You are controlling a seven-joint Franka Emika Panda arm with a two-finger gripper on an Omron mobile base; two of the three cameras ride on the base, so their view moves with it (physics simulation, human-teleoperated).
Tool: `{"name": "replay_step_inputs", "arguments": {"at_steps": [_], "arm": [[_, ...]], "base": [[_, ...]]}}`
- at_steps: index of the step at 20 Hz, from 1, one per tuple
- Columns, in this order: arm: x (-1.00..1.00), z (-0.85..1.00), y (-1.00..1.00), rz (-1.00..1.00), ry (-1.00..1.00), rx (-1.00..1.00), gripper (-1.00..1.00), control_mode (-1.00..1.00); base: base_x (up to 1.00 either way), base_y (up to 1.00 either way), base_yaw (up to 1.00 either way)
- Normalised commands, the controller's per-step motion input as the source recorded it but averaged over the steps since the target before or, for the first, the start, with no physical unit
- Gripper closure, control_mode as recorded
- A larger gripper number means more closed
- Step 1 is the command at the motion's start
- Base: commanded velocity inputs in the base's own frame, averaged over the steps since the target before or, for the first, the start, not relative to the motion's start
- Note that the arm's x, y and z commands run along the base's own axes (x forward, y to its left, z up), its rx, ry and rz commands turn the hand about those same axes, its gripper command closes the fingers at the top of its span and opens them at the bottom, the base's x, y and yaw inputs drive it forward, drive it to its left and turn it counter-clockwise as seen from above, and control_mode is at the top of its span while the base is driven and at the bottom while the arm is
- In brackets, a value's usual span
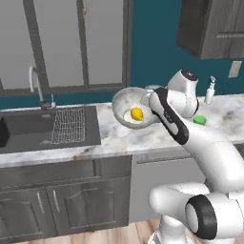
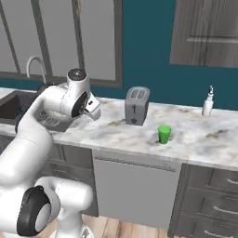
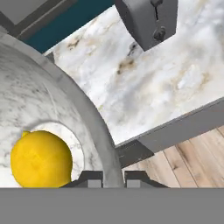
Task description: Move the cup from next to the sink to the open cabinet. Then, move the bowl with the lemon to the fridge to clear the area for faucet cleaning.
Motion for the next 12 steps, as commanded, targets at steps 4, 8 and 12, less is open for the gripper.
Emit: {"name": "replay_step_inputs", "arguments": {"at_steps": [4,8,12], "arm": [[0.00,0.00,0.00,0.00,0.00,0.00,1.00,1.00],[0.00,0.00,0.00,0.00,0.00,0.00,1.00,1.00],[0.00,0.00,0.00,0.00,0.00,0.00,1.00,1.00]], "base": [[-0.42,0.00,0.89],[-0.18,0.00,0.96],[-0.15,0.01,0.96]]}}
